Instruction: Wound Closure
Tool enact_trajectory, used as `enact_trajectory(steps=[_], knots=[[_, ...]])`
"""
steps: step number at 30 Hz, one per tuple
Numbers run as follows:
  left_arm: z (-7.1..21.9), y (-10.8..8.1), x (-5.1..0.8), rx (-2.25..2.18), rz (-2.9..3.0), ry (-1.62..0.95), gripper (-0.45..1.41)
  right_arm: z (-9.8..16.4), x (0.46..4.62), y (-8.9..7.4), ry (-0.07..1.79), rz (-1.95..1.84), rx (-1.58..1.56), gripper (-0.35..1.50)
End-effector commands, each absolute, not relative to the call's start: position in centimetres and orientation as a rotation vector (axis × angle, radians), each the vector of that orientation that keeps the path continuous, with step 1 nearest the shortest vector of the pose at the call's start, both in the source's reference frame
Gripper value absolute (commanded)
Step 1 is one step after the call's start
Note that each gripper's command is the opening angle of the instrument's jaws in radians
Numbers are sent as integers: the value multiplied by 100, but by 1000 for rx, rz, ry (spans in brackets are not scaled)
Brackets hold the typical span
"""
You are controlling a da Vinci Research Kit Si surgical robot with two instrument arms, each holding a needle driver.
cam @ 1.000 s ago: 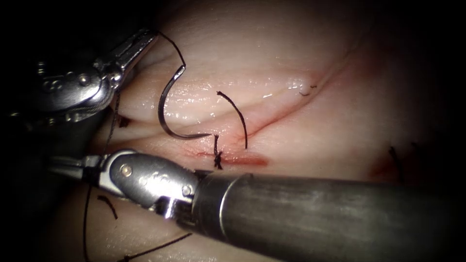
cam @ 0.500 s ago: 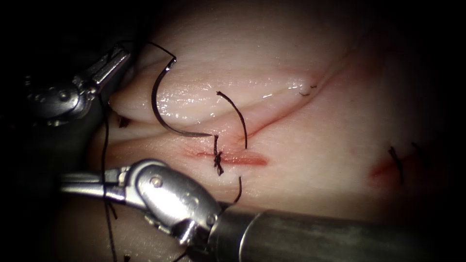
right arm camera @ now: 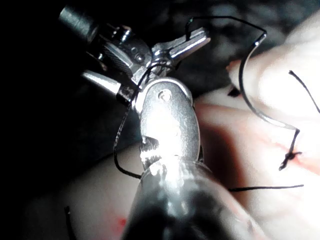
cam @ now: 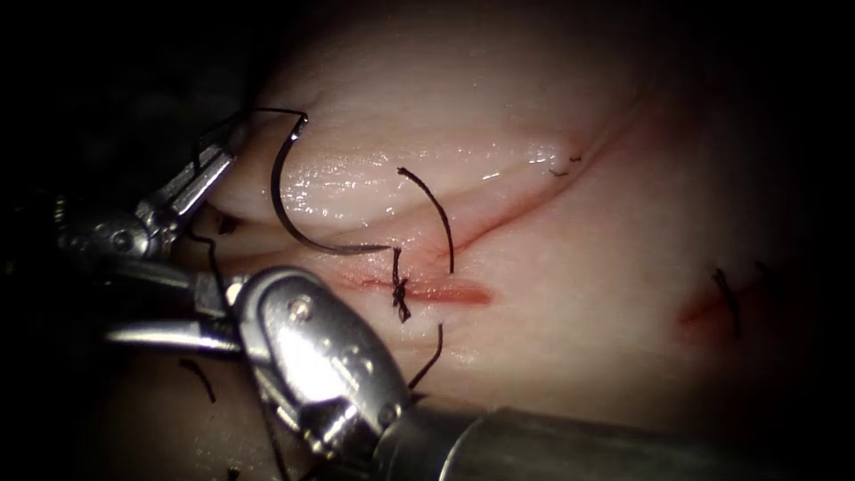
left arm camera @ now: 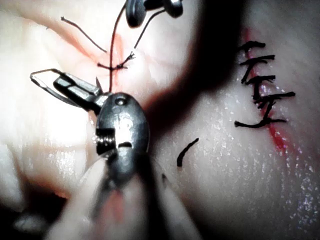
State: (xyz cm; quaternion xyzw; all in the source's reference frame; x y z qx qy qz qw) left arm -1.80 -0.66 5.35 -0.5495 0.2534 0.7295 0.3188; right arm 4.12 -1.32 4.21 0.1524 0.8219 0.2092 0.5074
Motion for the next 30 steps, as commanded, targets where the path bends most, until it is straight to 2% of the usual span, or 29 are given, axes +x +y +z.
enact_trajectory(steps=[1, 4, 16, 22, 24, 25, 30], knots=[[536, -73, -183, -1447, 1909, 672, -45, 425, 411, -130, 1969, 532, 345, 79], [529, -84, -183, -1458, 1876, 674, -45, 425, 398, -123, 1946, 590, 304, 89], [501, -111, -182, -1542, 1715, 704, -45, 427, 362, -112, 1811, 707, 105, 83], [489, -124, -185, -1552, 1673, 699, -45, 430, 347, -113, 1597, 745, -3, 52], [484, -128, -188, -1557, 1674, 699, -45, 433, 344, -113, 1518, 753, 10, 22], [482, -130, -190, -1556, 1674, 700, -45, 434, 343, -114, 1491, 764, 8, 14], [470, -140, -203, -1566, 1675, 703, -45, 441, 340, -115, 1356, 835, 0, 10]])
